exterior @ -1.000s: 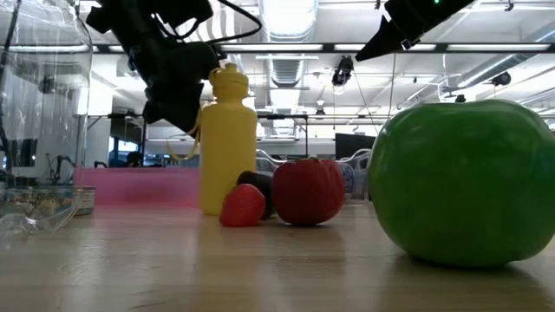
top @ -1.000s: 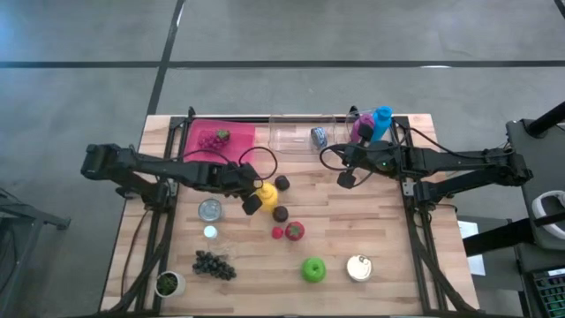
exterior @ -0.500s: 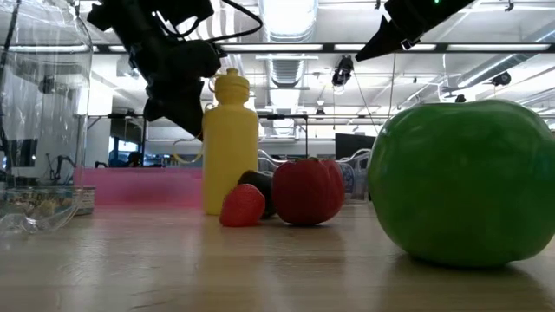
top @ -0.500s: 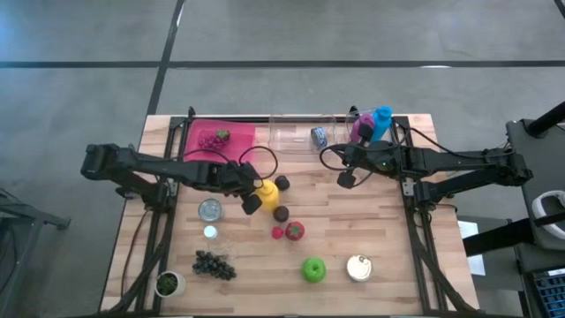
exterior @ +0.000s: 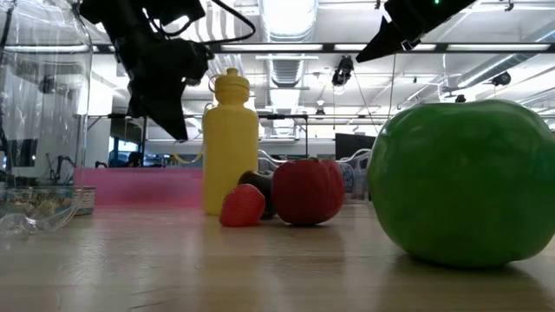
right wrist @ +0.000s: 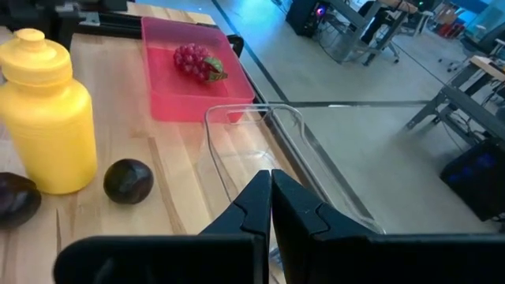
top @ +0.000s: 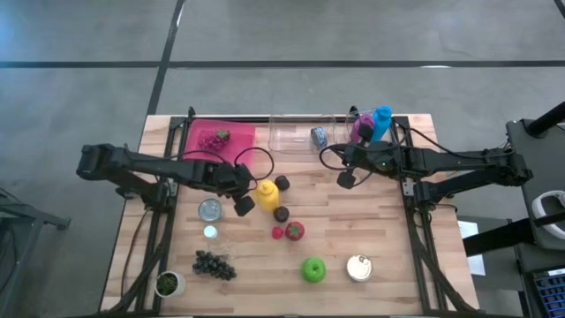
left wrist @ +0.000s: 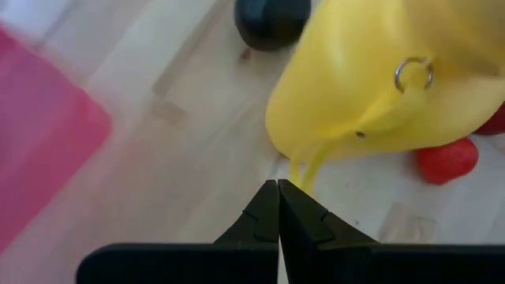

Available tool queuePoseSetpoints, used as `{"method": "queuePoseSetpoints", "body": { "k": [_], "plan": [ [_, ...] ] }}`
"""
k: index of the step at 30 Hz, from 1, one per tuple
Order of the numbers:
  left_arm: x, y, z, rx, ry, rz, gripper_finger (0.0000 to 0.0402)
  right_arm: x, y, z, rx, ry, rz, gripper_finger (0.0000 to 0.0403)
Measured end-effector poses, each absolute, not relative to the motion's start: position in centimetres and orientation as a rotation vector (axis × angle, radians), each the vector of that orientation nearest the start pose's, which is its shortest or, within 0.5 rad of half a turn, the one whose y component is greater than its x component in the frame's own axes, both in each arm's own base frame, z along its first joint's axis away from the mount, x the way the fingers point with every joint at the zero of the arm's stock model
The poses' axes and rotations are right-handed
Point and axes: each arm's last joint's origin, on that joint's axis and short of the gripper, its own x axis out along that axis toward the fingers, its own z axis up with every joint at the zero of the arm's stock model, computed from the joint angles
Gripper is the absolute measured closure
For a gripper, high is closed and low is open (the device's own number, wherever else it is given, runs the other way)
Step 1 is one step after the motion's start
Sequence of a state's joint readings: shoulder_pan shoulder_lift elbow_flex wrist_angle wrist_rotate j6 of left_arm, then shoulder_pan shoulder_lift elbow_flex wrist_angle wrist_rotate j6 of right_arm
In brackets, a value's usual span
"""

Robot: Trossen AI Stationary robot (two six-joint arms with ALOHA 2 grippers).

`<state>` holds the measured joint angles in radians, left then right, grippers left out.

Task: Pick & Place Food Item
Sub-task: Put the yellow water bottle into the right transparent bin

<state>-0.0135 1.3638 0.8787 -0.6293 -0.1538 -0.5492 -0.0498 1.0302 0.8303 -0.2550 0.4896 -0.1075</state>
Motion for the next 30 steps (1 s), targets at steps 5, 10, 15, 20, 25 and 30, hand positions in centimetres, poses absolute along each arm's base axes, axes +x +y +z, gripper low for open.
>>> {"method": "queuePoseSetpoints", "body": {
  "k": [5,10,15,20,25,30],
  "plan": [
    [25.8,0.0,20.4,-0.411,1.087,0.402,0.0401,21.9,-2.5,29.8,-0.194,0.479,-0.508,0.0394],
    [26.5,-0.1,19.3,-0.412,1.121,0.379,0.0401,21.9,-2.5,29.8,-0.183,0.476,-0.509,0.0394],
    [27.9,-0.2,18.4,-0.397,1.089,0.309,0.0401,21.9,-2.4,29.8,-0.183,0.476,-0.508,0.0394],
    [28.8,-0.2,17.8,-0.383,1.087,0.296,0.0401,21.9,-2.4,29.8,-0.186,0.477,-0.506,0.0394],
    [29.7,0.0,17.1,-0.371,1.061,0.284,0.0401,21.9,-2.5,29.8,-0.186,0.477,-0.507,0.0394],
    [30.5,0.4,16.7,-0.351,1.065,0.28,0.0401,21.9,-2.4,29.8,-0.186,0.477,-0.507,0.0394]
  ]
}}
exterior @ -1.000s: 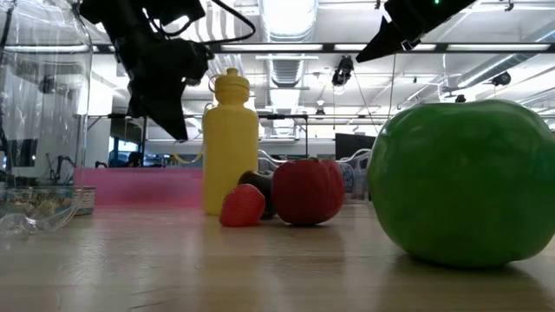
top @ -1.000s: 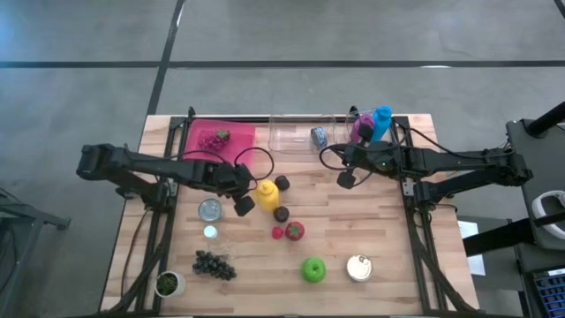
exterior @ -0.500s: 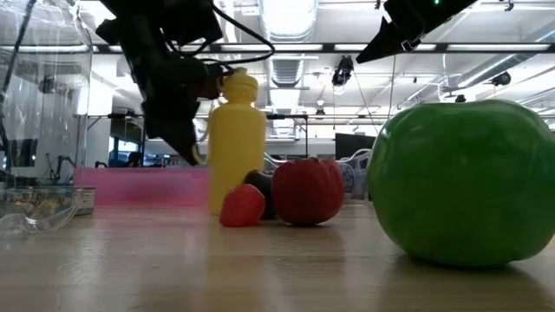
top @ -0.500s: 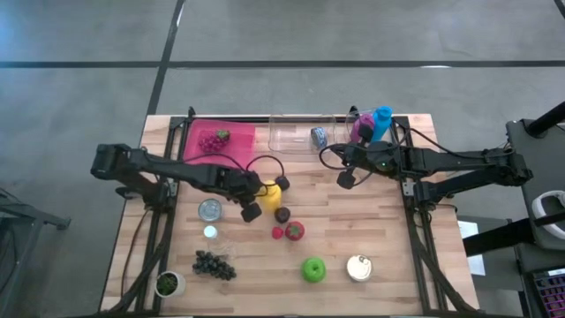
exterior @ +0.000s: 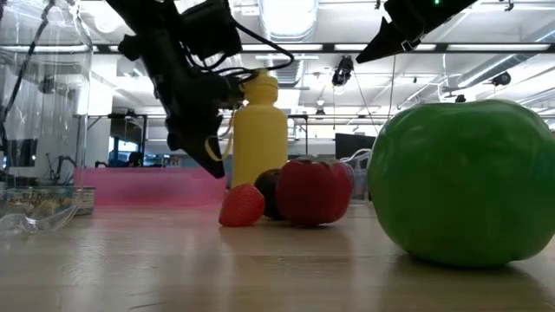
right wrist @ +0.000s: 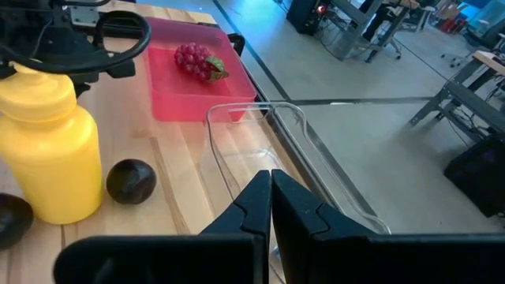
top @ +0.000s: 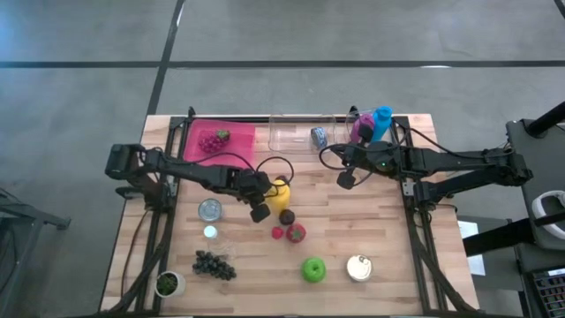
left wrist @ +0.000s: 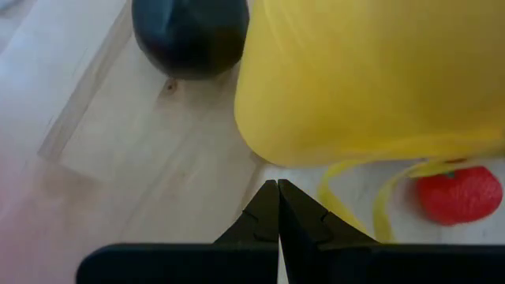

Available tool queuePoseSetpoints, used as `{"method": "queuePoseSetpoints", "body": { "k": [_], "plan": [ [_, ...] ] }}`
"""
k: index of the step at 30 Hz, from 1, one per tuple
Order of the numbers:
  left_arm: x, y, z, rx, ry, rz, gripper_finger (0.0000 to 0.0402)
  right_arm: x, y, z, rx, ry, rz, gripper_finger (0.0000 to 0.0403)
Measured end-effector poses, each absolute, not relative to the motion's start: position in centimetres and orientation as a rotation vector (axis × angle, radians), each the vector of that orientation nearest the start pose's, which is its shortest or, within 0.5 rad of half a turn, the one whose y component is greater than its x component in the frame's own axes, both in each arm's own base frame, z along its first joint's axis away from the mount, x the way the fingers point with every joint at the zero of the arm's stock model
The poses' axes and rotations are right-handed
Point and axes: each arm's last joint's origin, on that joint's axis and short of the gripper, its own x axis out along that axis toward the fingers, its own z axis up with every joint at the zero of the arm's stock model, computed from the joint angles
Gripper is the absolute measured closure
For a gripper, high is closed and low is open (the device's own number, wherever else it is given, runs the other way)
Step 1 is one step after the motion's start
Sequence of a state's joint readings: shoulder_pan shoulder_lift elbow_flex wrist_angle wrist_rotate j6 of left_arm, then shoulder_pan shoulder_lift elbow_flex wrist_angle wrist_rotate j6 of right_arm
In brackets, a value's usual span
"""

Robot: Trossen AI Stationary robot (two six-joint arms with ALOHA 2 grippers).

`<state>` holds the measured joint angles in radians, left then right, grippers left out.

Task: Pick & Place Food Item
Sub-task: Put the yellow water bottle into the right transparent bin

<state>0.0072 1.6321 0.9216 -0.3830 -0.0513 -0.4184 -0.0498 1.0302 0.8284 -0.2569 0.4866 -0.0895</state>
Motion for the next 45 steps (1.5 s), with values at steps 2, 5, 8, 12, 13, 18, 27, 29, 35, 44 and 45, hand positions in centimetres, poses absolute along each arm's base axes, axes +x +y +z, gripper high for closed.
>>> {"method": "queuePoseSetpoints", "body": {
  "k": [2,5,8,12,13,18,27,29,35,44,45],
  "plan": [
    [30.8,0.5,16.7,-0.352,1.057,0.281,0.0401,21.9,-2.5,29.8,-0.186,0.476,-0.507,0.0394],
    [31.2,0.7,16.8,-0.341,1.031,0.271,0.0401,21.9,-2.5,29.8,-0.187,0.476,-0.507,0.0394],
    [31.5,0.8,16.9,-0.341,0.992,0.264,0.0401,21.9,-2.5,29.8,-0.186,0.476,-0.507,0.0394],
    [31.7,0.9,17.1,-0.342,0.963,0.259,0.0401,21.9,-2.5,29.8,-0.187,0.476,-0.507,0.0394],
    [31.9,0.9,17.0,-0.343,0.954,0.257,0.0401,21.9,-2.5,29.8,-0.187,0.476,-0.507,0.0394],
    [32.3,0.9,16.3,-0.343,0.949,0.256,0.0401,21.9,-2.4,29.8,-0.187,0.475,-0.507,0.0394],
    [33.4,0.9,15.2,-0.347,0.905,0.249,0.0401,21.9,-2.5,29.8,-0.186,0.475,-0.508,0.0394],
    [33.6,0.9,15.1,-0.348,0.894,0.247,0.0401,21.9,-2.5,29.8,-0.186,0.474,-0.508,0.0394],
    [34.2,1.1,14.5,-0.331,0.86,0.235,0.0401,21.9,-2.4,29.9,-0.186,0.473,-0.508,0.0394],
    [34.8,1.3,14.8,-0.317,0.792,0.219,0.0401,21.9,-2.5,29.9,-0.186,0.472,-0.508,0.0394],
    [34.8,1.3,14.9,-0.316,0.783,0.217,0.0401,21.9,-2.5,29.9,-0.186,0.472,-0.508,0.0394]
  ]
}}
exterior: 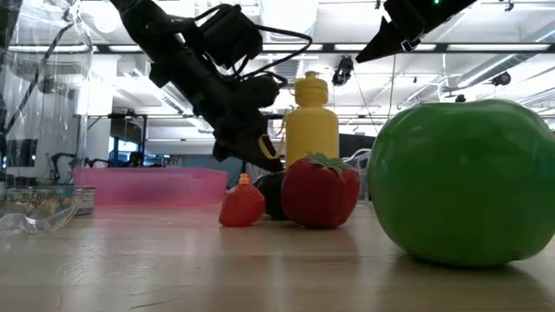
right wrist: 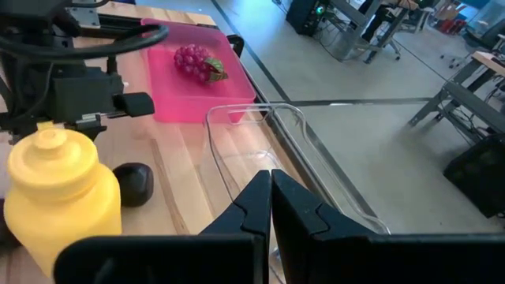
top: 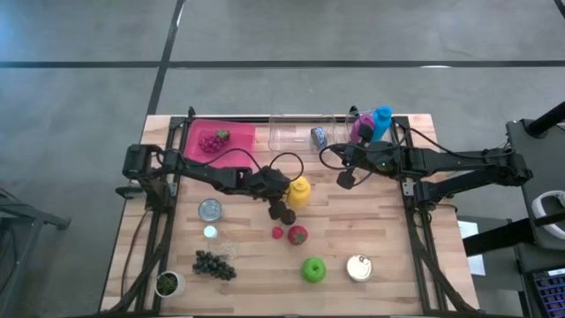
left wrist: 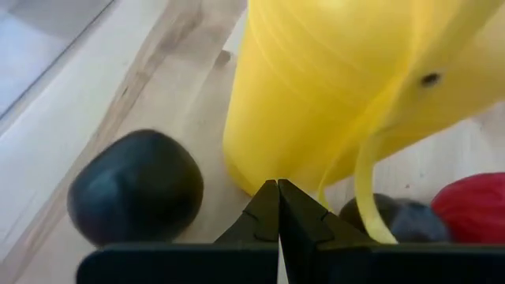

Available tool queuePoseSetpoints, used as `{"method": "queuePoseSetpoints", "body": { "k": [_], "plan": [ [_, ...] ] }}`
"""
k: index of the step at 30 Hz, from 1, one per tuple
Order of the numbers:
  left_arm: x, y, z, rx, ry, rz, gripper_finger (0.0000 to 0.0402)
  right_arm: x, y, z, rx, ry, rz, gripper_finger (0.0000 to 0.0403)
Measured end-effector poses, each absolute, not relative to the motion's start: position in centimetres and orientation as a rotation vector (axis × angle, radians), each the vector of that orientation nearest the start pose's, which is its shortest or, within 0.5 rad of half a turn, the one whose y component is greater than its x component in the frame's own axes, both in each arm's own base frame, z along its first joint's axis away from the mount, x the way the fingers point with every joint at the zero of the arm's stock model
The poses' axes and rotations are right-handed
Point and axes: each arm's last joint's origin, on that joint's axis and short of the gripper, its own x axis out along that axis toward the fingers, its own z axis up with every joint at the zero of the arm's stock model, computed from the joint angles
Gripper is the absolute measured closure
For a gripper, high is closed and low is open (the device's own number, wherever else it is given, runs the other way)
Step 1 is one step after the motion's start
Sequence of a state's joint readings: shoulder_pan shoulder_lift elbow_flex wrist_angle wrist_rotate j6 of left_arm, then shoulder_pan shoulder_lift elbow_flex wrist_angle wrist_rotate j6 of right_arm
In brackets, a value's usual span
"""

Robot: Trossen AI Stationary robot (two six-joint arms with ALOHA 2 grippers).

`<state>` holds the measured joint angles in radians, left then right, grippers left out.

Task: Pick & Place Food Item
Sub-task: Put the yellow water bottle into the right transparent bin

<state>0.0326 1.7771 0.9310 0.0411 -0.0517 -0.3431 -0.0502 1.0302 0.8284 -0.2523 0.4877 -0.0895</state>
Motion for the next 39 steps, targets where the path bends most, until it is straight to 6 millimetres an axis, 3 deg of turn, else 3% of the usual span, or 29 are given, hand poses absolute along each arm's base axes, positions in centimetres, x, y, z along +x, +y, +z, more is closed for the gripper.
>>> {"method": "queuePoseSetpoints", "body": {
  "k": [26,34,39],
  "plan": [
    [35.5,1.3,15.4,-0.316,0.684,0.207,0.0401,21.9,-2.5,29.9,-0.193,0.473,-0.507,0.0394],
    [36.8,1.2,12.6,-0.312,0.703,0.205,0.0401,21.9,-2.5,29.9,-0.196,0.474,-0.506,0.0394],
    [37.9,1.2,12.6,-0.301,0.692,0.199,0.0401,21.9,-2.4,29.8,-0.196,0.475,-0.505,0.0394]
  ]
}}
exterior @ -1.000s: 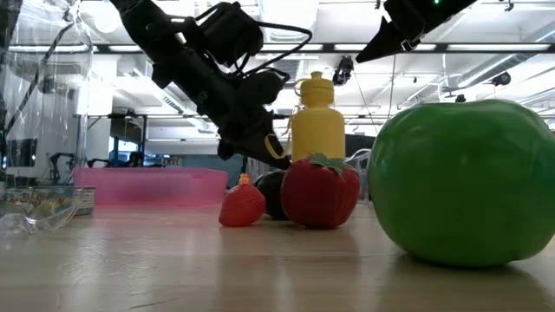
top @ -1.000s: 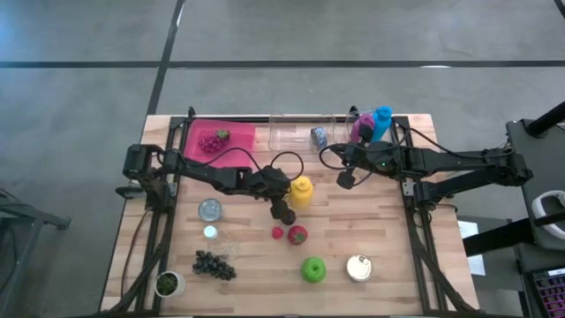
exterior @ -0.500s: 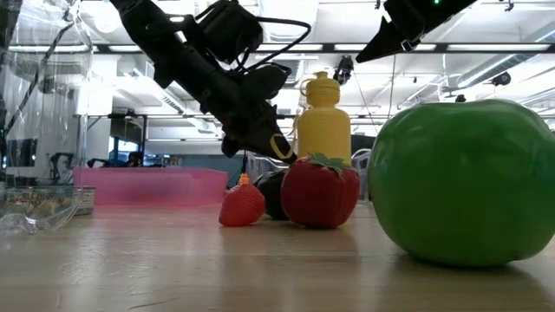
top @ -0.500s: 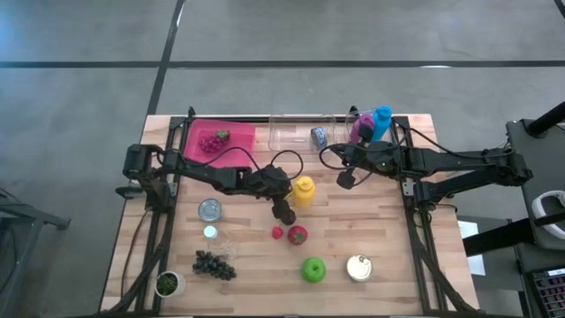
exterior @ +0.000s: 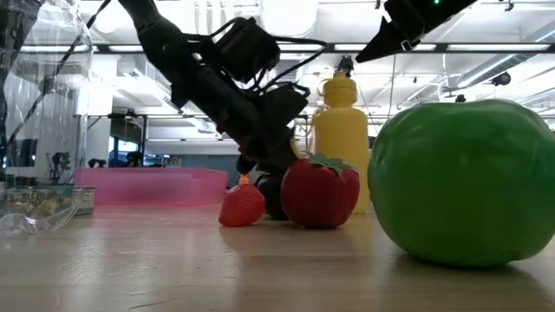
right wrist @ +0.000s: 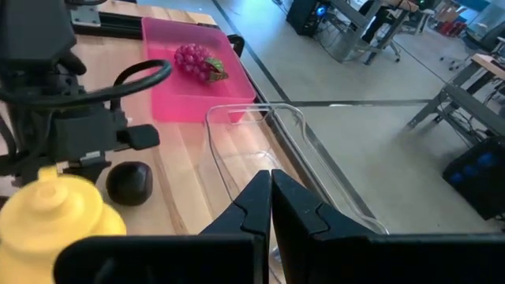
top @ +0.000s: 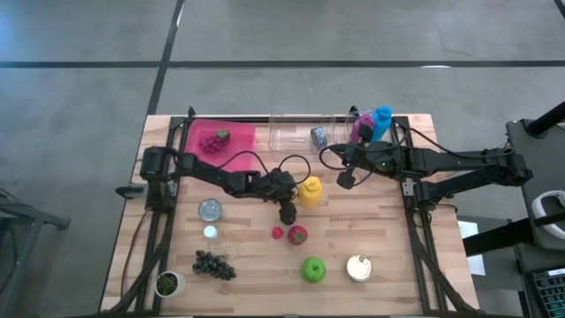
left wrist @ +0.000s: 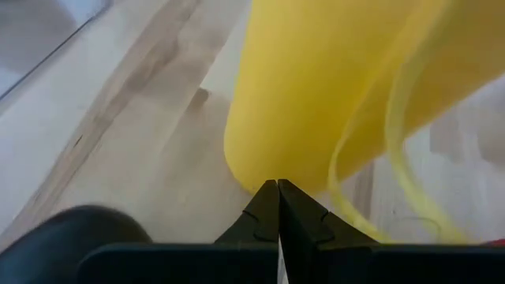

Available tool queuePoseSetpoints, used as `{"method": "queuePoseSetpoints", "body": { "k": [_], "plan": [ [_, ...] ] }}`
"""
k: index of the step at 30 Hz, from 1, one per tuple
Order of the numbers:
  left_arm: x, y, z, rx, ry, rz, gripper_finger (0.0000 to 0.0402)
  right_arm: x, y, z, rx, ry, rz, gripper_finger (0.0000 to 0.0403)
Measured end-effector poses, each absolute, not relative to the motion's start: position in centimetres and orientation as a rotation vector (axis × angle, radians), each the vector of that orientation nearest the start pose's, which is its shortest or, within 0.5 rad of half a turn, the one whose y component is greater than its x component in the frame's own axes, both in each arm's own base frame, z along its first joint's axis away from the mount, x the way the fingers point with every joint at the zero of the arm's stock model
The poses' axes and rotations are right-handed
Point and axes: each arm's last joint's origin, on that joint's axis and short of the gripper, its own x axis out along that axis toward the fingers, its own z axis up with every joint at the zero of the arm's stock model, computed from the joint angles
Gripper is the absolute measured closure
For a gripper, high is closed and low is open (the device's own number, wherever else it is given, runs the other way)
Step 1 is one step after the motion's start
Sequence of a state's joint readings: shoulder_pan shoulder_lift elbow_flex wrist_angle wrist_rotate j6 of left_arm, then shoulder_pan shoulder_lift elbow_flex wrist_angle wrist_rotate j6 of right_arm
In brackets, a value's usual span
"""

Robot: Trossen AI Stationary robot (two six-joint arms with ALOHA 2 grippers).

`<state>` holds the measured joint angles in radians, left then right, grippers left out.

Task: Pick & Place Food Item
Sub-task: Put the yellow water bottle into the right transparent bin

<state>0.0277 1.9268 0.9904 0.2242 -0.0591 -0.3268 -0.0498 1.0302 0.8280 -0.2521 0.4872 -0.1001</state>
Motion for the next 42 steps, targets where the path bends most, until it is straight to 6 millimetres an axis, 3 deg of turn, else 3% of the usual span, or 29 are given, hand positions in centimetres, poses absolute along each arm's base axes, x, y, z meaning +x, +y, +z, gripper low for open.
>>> {"method": "queuePoseSetpoints", "body": {
  "k": [7,13,24,33,38,42],
  "plan": [
    [38.4,1.2,13.2,-0.274,0.676,0.185,0.0401,21.9,-2.4,29.8,-0.192,0.478,-0.484,0.0394],
    [37.7,1.2,14.2,-0.261,0.713,0.187,0.0401,21.7,-2.4,29.9,-0.195,0.477,-0.48,0.0394],
    [33.7,0.9,20.2,-0.163,0.774,0.311,0.0401,20.3,-1.8,30.2,-0.196,0.458,-0.45,0.0394],
    [30.4,0.2,25.5,-0.063,0.681,0.358,0.0401,20.9,-0.8,29.7,-0.173,0.475,-0.143,0.0394],
    [29.2,-0.5,27.6,-0.01,0.617,0.315,0.0401,20.8,-0.7,29.3,-0.171,0.491,-0.08,0.0394],
    [28.8,-1.3,28.2,0.026,0.6,0.301,0.0401,20.8,-0.5,29.1,-0.135,0.49,-0.03,0.0394]
  ]
}}
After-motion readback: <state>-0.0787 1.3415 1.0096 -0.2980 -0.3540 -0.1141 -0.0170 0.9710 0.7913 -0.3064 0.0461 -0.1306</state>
